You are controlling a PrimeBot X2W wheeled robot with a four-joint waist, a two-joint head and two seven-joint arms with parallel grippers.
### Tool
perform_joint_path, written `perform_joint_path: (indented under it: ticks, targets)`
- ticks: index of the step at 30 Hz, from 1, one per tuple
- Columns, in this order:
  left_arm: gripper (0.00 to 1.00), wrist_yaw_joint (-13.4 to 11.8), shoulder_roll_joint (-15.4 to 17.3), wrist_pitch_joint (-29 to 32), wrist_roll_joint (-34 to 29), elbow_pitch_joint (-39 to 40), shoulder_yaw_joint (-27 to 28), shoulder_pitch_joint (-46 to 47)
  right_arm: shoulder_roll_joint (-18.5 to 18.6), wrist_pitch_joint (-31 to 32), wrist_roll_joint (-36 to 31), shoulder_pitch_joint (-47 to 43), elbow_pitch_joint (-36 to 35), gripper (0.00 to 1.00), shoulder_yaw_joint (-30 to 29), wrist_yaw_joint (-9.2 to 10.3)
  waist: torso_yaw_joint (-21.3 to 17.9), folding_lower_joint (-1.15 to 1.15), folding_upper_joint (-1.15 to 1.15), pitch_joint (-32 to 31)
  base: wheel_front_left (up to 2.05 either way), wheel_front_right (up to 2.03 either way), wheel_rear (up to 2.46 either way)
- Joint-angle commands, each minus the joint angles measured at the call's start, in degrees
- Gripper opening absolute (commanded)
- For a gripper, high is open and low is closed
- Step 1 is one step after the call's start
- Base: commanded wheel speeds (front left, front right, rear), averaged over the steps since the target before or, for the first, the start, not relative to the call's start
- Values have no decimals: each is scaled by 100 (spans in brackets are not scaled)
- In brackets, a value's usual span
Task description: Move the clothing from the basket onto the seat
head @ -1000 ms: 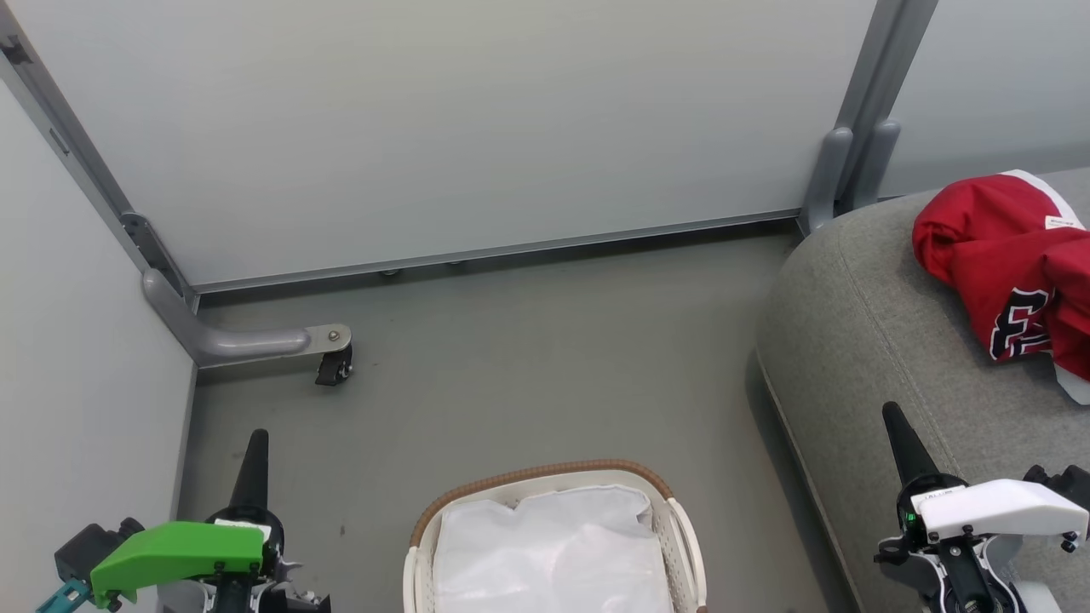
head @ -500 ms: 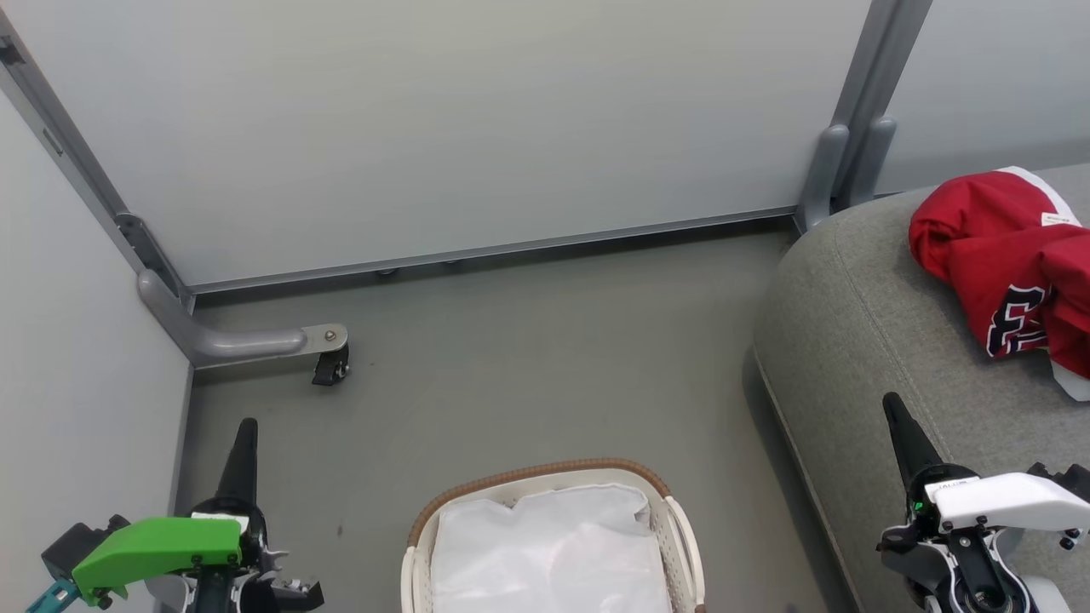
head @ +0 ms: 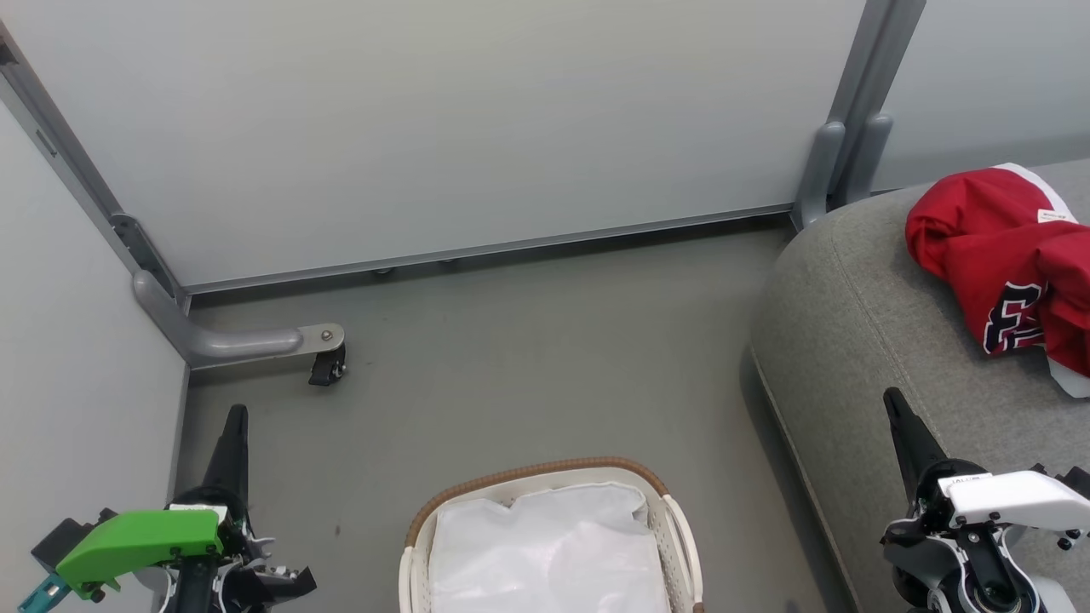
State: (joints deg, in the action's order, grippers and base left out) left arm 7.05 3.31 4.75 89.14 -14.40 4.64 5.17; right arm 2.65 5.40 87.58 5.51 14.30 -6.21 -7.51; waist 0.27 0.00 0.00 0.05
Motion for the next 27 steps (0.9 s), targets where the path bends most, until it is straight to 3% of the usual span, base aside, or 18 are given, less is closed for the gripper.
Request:
perform_joint_path:
  ticks: [1,11,27]
  targets:
    - [0,26,35,30,102,36,41,104,36,34,121,88,-29,0,-19,3,-3,0,0,2,0,0,0]
    - [0,67,29,138,416,49,140,154,39,134,514,100,-39,0,-44,3,-27,0,0,13,0,0,0]
    - [0,64,12,151,384,43,153,130,38,134,493,96,-37,0,-42,3,-27,0,0,13,0,0,0]
